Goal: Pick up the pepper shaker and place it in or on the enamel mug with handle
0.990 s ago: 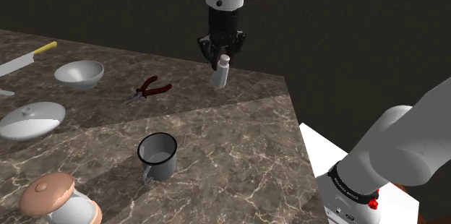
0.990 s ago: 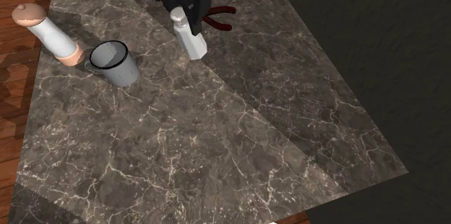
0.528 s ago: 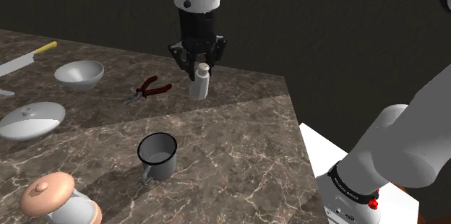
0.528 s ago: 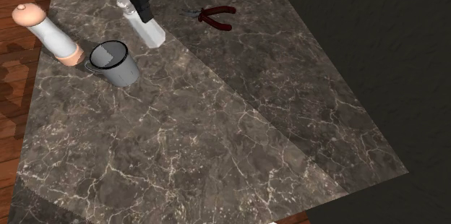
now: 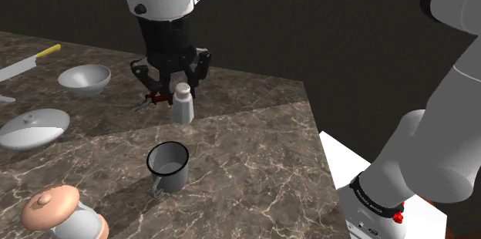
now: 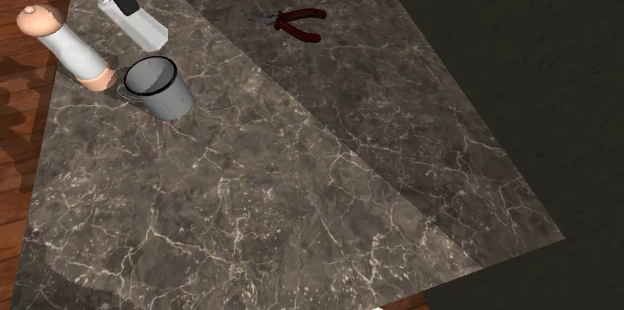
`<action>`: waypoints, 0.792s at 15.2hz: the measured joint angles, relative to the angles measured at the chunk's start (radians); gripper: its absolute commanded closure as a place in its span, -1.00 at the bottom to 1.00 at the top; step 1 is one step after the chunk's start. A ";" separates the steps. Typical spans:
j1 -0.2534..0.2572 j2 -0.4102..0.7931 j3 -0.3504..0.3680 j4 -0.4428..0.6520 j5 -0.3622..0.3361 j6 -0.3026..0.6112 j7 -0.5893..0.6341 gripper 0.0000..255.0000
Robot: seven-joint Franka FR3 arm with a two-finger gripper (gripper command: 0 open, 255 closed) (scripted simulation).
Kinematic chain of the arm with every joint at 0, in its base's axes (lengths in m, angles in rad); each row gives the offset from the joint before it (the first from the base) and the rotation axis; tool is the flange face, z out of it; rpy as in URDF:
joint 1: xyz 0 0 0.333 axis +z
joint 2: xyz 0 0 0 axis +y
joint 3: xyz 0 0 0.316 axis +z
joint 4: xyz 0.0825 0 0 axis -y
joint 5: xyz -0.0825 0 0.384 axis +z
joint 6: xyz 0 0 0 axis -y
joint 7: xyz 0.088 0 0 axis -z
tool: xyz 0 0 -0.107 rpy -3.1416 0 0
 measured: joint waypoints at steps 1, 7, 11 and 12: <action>0.020 0.029 0.010 0.034 -0.015 -0.012 0.029 1.00; 0.105 0.149 0.036 0.157 -0.077 -0.046 0.133 1.00; 0.101 0.152 0.034 0.108 -0.079 0.006 0.139 1.00; 0.099 0.151 0.033 0.094 -0.079 0.018 0.139 1.00</action>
